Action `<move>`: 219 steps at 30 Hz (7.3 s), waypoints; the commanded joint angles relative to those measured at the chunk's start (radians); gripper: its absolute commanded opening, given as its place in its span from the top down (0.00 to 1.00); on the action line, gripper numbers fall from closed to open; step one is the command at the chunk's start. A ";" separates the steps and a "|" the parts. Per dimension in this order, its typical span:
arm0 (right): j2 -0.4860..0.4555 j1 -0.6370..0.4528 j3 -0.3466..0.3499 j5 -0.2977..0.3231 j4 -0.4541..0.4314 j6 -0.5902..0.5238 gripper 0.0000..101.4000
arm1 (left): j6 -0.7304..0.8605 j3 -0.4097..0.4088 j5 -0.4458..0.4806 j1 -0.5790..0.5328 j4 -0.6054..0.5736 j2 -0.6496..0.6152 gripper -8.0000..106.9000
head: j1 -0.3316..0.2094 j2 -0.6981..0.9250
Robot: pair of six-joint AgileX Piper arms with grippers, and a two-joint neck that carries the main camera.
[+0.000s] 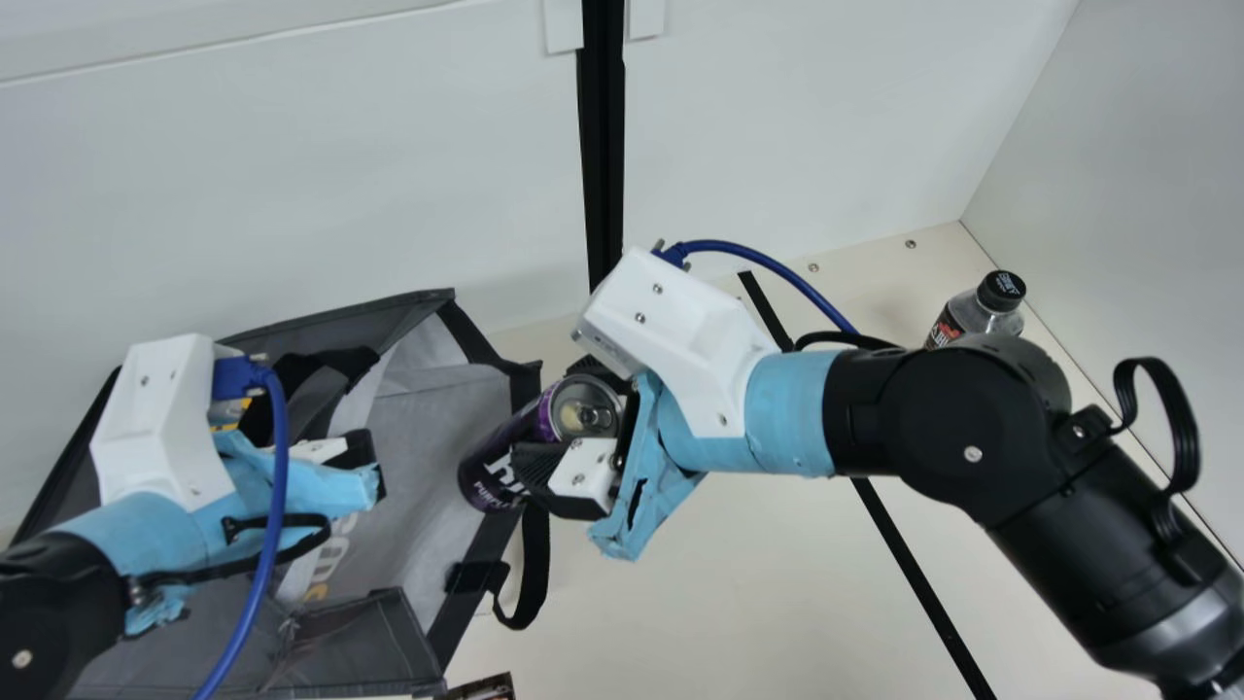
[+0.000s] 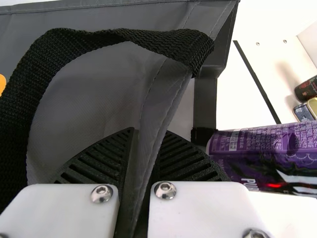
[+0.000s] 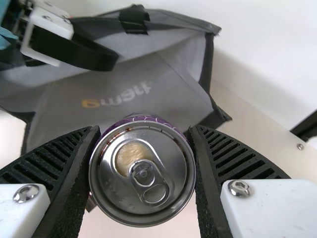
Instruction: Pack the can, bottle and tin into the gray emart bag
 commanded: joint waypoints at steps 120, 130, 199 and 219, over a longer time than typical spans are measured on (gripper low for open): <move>0.344 0.102 0.060 -0.250 0.349 -0.588 0.10 | 0.000 0.000 0.000 0.000 0.000 0.000 0.84 | -0.023 -0.002; 0.277 0.073 0.090 -0.231 0.310 -0.556 0.10 | 0.000 0.000 0.000 0.000 0.000 0.000 0.84 | -0.023 -0.002; -0.125 -0.181 0.198 -0.166 -0.103 -0.137 0.10 | 0.000 0.000 0.000 0.000 0.000 0.000 0.84 | -0.023 -0.002; -0.234 -0.270 0.191 -0.100 -0.304 0.097 0.10 | 0.000 0.000 0.000 0.000 0.000 0.000 0.84 | -0.023 -0.002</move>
